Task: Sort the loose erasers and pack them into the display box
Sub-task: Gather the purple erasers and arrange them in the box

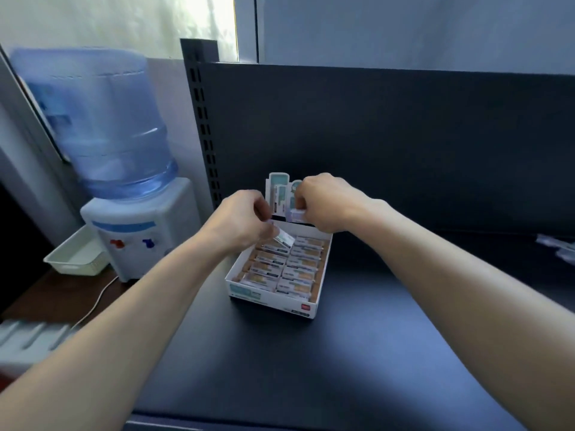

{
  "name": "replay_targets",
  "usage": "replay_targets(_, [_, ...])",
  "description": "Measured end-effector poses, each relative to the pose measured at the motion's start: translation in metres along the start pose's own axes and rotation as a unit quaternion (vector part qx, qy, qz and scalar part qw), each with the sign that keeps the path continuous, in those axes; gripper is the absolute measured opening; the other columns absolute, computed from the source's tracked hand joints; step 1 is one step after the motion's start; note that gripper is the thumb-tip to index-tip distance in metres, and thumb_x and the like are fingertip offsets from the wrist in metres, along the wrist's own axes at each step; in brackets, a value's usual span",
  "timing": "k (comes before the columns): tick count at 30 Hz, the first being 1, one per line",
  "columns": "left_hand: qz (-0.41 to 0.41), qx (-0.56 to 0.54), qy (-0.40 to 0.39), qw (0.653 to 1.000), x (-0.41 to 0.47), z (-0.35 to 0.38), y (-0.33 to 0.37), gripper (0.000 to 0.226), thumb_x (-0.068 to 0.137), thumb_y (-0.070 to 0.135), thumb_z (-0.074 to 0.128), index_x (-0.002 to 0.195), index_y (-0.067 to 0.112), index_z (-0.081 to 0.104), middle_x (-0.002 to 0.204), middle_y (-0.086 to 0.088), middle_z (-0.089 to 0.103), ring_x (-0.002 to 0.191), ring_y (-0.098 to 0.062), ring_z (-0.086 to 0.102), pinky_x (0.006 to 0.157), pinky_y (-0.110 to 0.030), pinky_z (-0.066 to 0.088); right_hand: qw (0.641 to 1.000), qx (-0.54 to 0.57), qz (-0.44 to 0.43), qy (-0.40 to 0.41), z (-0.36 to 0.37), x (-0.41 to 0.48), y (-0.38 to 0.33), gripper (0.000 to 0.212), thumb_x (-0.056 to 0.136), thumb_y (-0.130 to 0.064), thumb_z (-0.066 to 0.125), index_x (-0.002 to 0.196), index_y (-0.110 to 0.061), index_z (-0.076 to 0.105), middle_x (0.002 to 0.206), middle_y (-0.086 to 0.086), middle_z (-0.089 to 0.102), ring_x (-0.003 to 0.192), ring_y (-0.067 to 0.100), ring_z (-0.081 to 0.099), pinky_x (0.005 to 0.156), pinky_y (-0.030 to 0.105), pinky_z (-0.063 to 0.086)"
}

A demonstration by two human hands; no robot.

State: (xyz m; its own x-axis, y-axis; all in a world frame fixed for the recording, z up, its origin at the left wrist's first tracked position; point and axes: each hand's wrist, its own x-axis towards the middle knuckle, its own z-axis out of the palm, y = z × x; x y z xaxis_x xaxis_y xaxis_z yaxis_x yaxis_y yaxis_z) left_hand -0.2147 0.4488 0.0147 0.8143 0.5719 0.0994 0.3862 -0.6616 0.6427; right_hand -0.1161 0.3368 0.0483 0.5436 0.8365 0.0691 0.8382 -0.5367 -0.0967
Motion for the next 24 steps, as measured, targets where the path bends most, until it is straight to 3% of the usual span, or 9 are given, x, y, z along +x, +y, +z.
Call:
replay_targets(7, [0.019, 0.012, -0.029, 0.999, 0.003, 0.004, -0.017, 0.017, 0.074, 0.023, 0.078, 0.081, 0.015, 0.064, 0.078, 0.002, 0.064, 0.068, -0.010, 0.056, 0.055, -0.022, 0.042, 0.999, -0.011, 0.000, -0.033, 0.014, 0.008, -0.011, 0.019, 0.089, -0.004, 0.051, 0.107, -0.009, 0.056, 0.095, 0.007, 0.055, 0.081, 0.022, 0.051, 0.064, 0.030, 0.041])
replay_targets(14, [0.047, 0.033, 0.001, 0.998, 0.002, 0.006, -0.027, 0.010, 0.079, 0.017, 0.074, 0.087, 0.012, 0.070, 0.075, 0.010, 0.058, 0.071, -0.007, 0.052, 0.056, -0.014, 0.038, 1.000, -0.009, 0.002, -0.027, 0.023, 0.013, -0.019, 0.024, 0.090, -0.006, 0.054, 0.113, -0.011, 0.058, 0.102, 0.008, 0.058, 0.083, 0.022, 0.050, 0.066, 0.031, 0.043])
replay_targets(21, [0.034, 0.046, 0.007, 0.998, -0.001, 0.009, -0.029, 0.010, 0.082, 0.012, 0.066, 0.087, 0.018, 0.059, 0.073, 0.011, 0.049, 0.070, -0.013, 0.048, 0.053, -0.021, 0.035, 0.999, 0.026, 0.020, -0.024, 0.028, 0.015, -0.027, 0.025, 0.089, 0.002, 0.055, 0.111, -0.008, 0.059, 0.109, 0.011, 0.060, 0.086, 0.022, 0.055, 0.071, 0.029, 0.046])
replay_targets(24, [0.027, 0.054, 0.012, 0.998, 0.000, 0.012, -0.026, 0.009, 0.085, 0.015, 0.064, 0.088, 0.017, 0.056, 0.076, 0.009, 0.050, 0.076, -0.016, 0.051, 0.061, -0.026, 0.040, 0.999, 0.026, 0.021, -0.007, 0.030, 0.015, -0.027, 0.025, 0.089, 0.003, 0.054, 0.112, -0.008, 0.059, 0.109, 0.011, 0.059, 0.082, 0.019, 0.049, 0.068, 0.028, 0.041])
